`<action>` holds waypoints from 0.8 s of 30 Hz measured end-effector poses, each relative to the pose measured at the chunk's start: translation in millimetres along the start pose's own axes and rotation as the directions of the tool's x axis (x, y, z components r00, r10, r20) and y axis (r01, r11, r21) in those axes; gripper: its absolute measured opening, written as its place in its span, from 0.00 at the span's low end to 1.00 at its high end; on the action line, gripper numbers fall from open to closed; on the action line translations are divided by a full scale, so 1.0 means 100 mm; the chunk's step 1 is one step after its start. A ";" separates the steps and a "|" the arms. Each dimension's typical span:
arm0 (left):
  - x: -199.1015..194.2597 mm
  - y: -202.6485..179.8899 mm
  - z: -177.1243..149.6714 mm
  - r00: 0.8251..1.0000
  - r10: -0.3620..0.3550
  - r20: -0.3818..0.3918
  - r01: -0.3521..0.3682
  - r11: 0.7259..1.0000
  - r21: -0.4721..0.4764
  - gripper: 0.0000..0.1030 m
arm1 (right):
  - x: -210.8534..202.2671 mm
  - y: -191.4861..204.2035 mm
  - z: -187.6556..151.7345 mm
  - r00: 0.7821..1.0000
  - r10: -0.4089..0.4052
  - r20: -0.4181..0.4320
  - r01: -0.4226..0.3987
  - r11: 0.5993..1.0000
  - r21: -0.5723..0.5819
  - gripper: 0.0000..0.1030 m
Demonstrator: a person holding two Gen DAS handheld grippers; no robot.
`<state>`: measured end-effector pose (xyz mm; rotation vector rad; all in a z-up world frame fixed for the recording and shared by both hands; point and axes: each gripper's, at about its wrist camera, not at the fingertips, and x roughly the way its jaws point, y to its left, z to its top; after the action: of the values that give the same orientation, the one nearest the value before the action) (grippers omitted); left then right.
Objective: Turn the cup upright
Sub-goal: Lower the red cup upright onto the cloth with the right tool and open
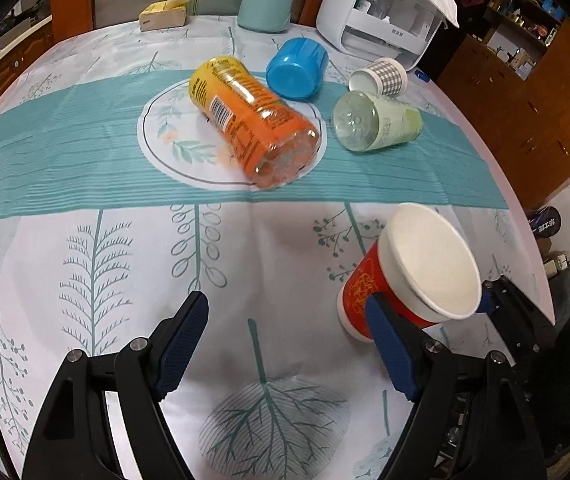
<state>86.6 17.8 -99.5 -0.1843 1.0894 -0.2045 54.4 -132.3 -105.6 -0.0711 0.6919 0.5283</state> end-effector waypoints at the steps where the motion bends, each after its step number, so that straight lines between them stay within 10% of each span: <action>1: 0.01 0.01 -0.02 1.000 0.000 -0.005 0.000 1.000 0.001 0.77 | 0.00 0.02 -0.01 1.000 -0.009 -0.003 0.009 1.000 -0.007 0.59; 24: -0.28 -0.05 -0.40 0.996 0.060 0.066 -0.059 0.998 -0.013 0.99 | -0.28 0.19 -0.15 0.998 -0.046 -0.033 0.046 0.999 0.018 0.68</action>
<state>37.6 18.3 -92.3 -0.1669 1.0284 -0.1381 18.2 -131.9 -98.1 -0.0776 0.7250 0.4773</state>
